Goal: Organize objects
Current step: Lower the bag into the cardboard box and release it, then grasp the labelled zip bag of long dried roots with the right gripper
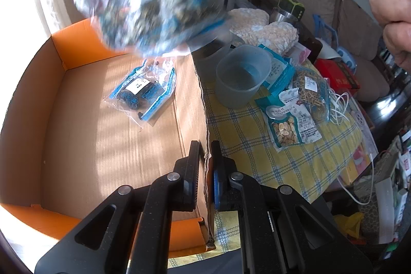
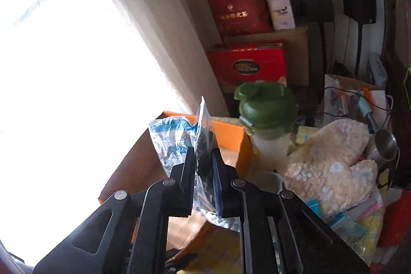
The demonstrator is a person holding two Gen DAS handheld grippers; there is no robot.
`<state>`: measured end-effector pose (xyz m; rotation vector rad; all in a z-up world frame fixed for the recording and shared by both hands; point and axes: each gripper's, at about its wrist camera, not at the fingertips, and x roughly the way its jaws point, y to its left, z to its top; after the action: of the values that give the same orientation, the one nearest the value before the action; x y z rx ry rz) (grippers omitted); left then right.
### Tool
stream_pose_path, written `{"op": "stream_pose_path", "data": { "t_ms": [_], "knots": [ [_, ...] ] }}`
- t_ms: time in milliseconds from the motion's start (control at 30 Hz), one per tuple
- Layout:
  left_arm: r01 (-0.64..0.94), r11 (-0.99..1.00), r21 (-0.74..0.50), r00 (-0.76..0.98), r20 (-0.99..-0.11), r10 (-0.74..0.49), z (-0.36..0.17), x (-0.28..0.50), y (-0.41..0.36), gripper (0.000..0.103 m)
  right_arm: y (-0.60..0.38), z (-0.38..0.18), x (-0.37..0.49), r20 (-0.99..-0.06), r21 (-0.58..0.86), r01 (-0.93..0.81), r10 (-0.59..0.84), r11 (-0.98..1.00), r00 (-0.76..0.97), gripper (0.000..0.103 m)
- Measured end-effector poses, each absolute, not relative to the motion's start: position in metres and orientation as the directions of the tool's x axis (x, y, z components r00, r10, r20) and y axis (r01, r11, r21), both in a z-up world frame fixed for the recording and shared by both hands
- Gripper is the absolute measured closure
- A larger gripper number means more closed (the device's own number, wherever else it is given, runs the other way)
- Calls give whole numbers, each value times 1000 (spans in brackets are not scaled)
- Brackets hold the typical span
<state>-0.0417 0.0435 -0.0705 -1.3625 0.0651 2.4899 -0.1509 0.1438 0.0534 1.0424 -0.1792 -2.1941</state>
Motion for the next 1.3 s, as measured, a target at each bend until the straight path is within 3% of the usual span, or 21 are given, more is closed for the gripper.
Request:
{"op": "stream_pose_path", "data": {
  "t_ms": [133, 1000, 1200, 1300],
  "knots": [
    [-286, -953, -99, -504, -830, 237, -70, -41, 43, 95, 124, 36, -145, -672, 341, 545, -604, -766, -428, 83],
    [-293, -951, -101, -498, -833, 241, -72, -43, 44, 94, 268, 27, -135, -718, 163, 269, -301, -949, -627, 81],
    [-295, -951, -97, -498, -834, 239, -72, -43, 44, 94, 286, 14, -124, -736, 69, 198, -184, -978, -651, 66],
    [-295, -950, -97, -497, -834, 239, -72, -43, 45, 94, 293, 7, -121, -744, 55, 173, -156, -983, -649, 51]
  ]
}}
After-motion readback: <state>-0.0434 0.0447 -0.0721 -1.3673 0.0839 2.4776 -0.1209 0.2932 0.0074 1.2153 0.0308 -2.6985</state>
